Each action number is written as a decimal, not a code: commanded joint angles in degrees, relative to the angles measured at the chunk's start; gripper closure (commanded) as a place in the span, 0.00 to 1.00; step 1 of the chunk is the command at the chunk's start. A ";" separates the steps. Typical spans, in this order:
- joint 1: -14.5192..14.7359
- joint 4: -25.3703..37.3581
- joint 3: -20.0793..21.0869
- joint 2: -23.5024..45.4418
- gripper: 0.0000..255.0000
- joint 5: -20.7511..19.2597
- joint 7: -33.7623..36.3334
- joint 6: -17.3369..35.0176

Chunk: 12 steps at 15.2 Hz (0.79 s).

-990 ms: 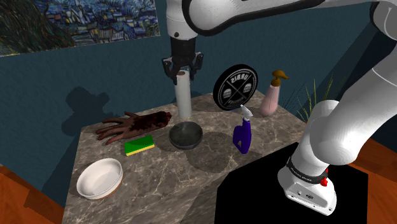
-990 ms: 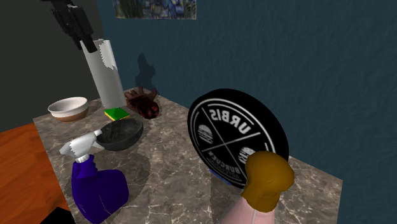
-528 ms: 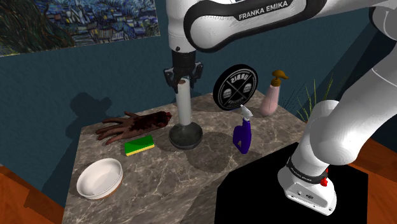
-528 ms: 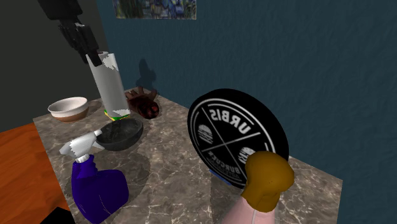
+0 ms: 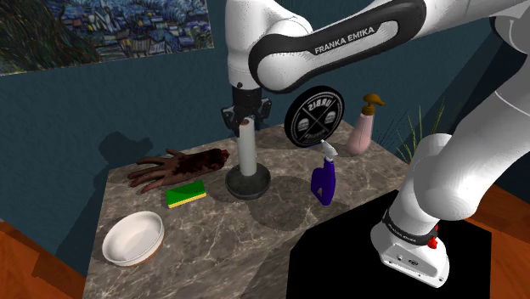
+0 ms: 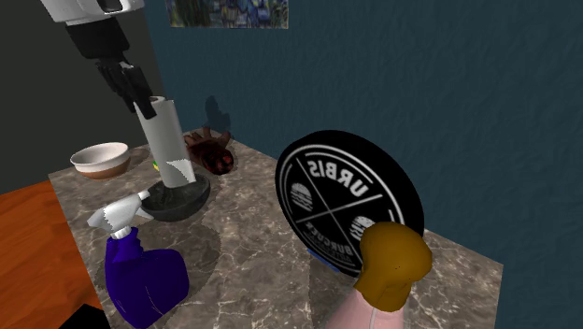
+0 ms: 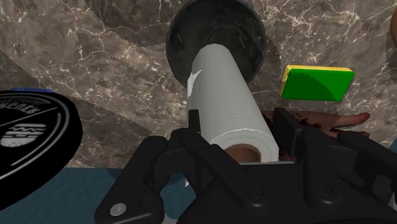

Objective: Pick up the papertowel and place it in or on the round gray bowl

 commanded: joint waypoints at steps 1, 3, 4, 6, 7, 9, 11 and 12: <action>0.01 -1.24 0.08 0.21 1.00 -0.12 0.28 1.47; -0.01 -2.20 0.14 0.46 1.00 -0.24 0.48 2.66; -0.01 -2.19 0.14 0.46 1.00 -0.24 0.48 2.66; -0.01 -2.19 0.14 0.47 1.00 -0.24 0.48 2.66; -0.01 -2.19 0.14 0.47 1.00 -0.24 0.48 2.66; -0.01 -2.19 0.14 0.47 1.00 -0.24 0.48 2.66; -0.01 -2.19 0.14 0.47 0.00 -0.24 0.48 2.65; -0.01 -2.19 0.14 0.47 0.00 -0.24 0.48 2.65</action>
